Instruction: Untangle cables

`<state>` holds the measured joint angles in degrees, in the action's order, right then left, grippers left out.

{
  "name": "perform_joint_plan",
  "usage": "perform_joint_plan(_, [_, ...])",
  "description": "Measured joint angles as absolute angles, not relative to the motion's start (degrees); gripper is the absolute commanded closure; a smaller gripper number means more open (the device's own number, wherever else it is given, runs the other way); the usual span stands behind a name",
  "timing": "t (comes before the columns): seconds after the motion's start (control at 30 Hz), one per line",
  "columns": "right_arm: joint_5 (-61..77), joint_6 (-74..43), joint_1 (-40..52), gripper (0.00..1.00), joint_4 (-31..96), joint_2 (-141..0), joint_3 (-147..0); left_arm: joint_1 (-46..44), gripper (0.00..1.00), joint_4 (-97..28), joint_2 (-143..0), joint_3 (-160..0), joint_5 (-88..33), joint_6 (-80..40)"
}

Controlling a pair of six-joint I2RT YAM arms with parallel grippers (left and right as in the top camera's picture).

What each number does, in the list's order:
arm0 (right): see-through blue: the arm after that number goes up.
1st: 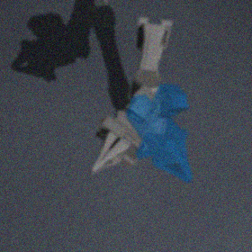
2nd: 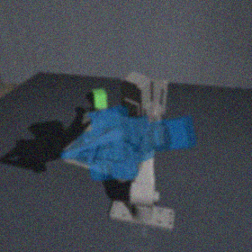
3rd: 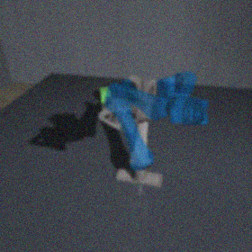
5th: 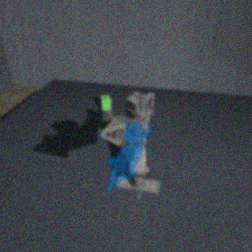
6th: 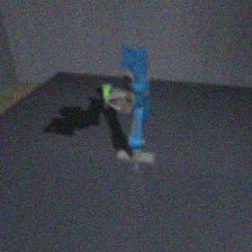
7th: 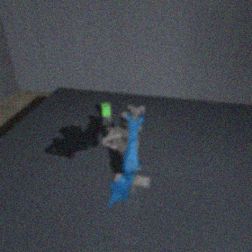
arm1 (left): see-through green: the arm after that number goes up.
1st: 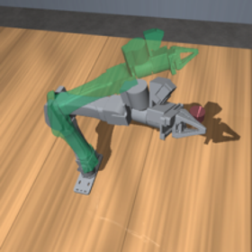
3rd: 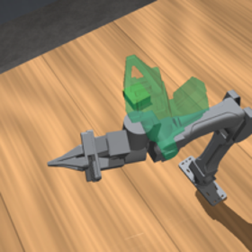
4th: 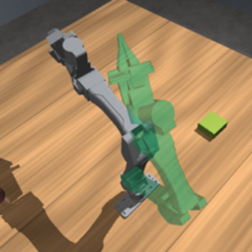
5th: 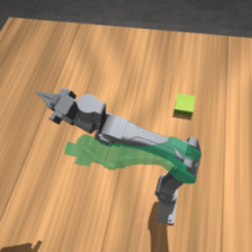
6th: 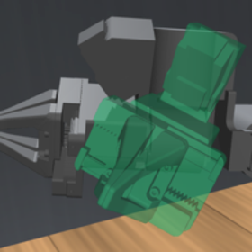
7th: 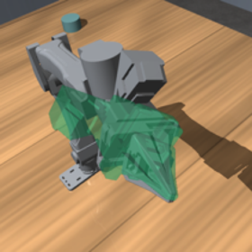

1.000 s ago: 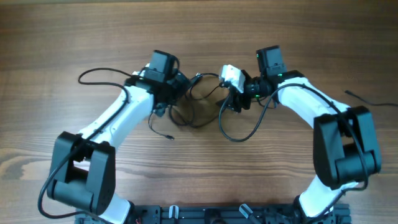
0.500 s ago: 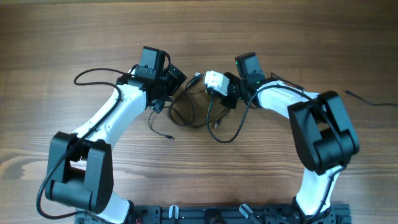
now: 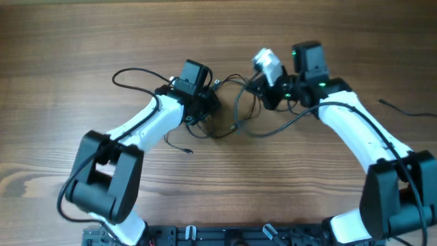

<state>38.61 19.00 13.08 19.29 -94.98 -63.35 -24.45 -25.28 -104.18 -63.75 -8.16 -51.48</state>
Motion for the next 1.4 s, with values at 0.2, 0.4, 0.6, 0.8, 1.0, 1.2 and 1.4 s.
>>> perform_joint_plan(0.2, [38.6,11.6,5.8,0.96,20.7,-77.8,-63.4,-24.4,0.96,-18.4,-107.7,-63.7,-7.7,-51.3])
perform_joint_plan(0.4, [27.8,7.3,-7.0,0.96,20.8,-56.1,-63.5,-13.6,0.96,-21.1,-105.3,-63.7,-6.6,-49.6])
perform_joint_plan(0.6, [3.6,-2.3,-20.6,0.96,24.0,-49.2,-63.7,0.7,0.96,-29.1,-100.6,-63.8,-11.1,-49.6])
perform_joint_plan(0.8, [-7.7,-14.3,-22.3,0.96,27.5,-55.0,-63.7,2.7,0.96,-38.6,-100.6,-63.9,-7.0,-53.7])
perform_joint_plan(1.0, [-18.9,-17.6,-22.3,0.96,27.9,-54.7,-63.7,2.8,0.96,-45.1,-100.6,-63.9,10.8,-57.8])
perform_joint_plan(1.2, [-26.8,-20.3,-22.3,0.96,29.7,-51.5,-63.7,2.8,0.96,-41.4,-100.6,-63.9,18.2,-58.7])
perform_joint_plan(1.4, [4.0,-29.2,-22.5,0.96,39.2,-56.9,-63.9,5.0,0.96,-40.5,-105.0,-63.9,12.1,-64.8])
